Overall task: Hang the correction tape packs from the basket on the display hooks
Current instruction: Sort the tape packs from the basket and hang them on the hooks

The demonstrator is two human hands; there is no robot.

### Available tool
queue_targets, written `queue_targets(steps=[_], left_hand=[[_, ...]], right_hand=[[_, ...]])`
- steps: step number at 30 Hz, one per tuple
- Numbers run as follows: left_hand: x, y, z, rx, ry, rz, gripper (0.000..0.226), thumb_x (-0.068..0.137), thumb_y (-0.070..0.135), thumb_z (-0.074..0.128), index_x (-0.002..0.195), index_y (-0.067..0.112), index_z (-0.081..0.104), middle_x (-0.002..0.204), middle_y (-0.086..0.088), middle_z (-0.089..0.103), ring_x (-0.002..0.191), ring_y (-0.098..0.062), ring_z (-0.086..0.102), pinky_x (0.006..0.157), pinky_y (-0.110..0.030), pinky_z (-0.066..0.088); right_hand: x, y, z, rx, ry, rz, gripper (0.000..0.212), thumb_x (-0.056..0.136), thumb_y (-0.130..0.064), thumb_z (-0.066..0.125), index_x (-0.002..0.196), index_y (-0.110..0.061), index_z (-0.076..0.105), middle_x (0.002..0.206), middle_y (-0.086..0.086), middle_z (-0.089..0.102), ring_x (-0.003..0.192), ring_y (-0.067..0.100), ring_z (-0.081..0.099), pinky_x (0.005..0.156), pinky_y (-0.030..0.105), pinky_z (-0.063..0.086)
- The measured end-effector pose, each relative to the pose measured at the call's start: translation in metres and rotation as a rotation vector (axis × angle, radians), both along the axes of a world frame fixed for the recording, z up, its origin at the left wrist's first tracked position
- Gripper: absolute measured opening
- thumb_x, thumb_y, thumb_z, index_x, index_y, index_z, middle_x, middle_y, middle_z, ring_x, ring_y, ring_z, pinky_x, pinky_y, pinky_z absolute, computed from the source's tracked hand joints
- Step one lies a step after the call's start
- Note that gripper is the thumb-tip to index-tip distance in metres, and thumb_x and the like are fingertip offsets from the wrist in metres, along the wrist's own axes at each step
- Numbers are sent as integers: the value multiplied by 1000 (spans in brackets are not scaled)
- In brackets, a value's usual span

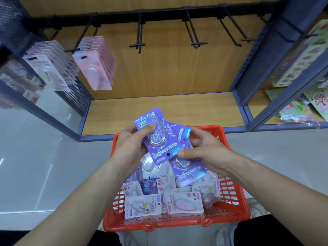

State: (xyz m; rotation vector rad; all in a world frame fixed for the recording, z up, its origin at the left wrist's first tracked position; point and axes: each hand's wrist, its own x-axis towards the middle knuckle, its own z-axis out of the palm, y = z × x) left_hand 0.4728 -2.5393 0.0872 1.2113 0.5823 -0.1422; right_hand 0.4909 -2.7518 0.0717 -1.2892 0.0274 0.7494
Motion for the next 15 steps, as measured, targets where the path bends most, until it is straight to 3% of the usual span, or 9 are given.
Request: queue_targets(steps=[6,11,15], left_hand=[[1,6,3,7,13,87,21,89,11,75,107,3,68,112,-20,75,89,-30,72,92,-48,58],[-9,-6,2,-3,-19,85,39,90,15,75,123,-3,63,109,-16,77,87,-26,76,75,-36,62],[-11,-13,5,28,-20,90,41,86,11,79,122,0,61,90,-8,78,73,-22,75,63,-32,59]], right_hand=[[7,-6,3,-76,-28,-49,67,55,-8,85,120,-11,65,106,13,78,84,26,76,76,41,64],[-7,5,6,-114,-53,-28,67,63,-7,92,123,-12,62,107,12,78,91,26,76,78,40,63],[-11,8,10,-152,-84,-38,44,82,1,79,121,-14,65,104,10,79,91,27,77,75,40,63]])
